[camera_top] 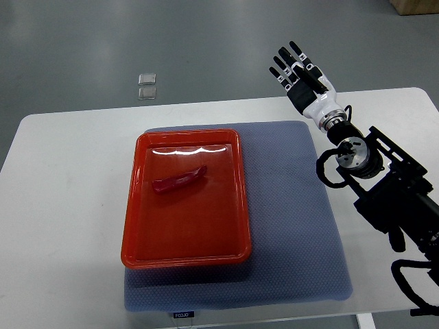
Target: Place red pepper on red tray
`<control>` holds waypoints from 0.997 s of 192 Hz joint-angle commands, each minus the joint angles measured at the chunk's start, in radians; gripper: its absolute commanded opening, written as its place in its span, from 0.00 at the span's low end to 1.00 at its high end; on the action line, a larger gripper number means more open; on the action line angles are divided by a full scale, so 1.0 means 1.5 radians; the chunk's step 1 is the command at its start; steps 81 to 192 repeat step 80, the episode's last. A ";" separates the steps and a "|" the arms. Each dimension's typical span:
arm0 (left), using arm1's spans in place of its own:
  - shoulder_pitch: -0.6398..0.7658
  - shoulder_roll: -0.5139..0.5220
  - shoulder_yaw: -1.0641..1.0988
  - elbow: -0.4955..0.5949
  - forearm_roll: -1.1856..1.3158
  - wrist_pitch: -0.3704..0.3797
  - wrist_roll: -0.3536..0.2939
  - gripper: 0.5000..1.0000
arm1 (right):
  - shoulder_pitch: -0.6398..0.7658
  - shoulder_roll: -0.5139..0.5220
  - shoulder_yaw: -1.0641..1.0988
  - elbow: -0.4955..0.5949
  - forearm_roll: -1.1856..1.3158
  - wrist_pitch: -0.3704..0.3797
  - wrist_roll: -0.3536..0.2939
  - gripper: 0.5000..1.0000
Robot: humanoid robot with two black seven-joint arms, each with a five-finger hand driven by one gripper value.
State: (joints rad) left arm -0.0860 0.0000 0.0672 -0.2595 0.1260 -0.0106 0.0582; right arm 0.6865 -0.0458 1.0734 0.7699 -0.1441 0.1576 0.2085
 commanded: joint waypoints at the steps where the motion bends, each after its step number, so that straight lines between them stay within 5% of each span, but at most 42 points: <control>1: 0.000 0.000 0.000 0.000 0.000 0.000 0.000 1.00 | -0.020 -0.002 -0.001 -0.002 0.003 0.008 0.002 0.83; 192: 0.000 0.000 -0.001 -0.001 0.000 0.000 0.000 1.00 | -0.040 -0.029 -0.002 -0.003 0.003 0.011 0.002 0.83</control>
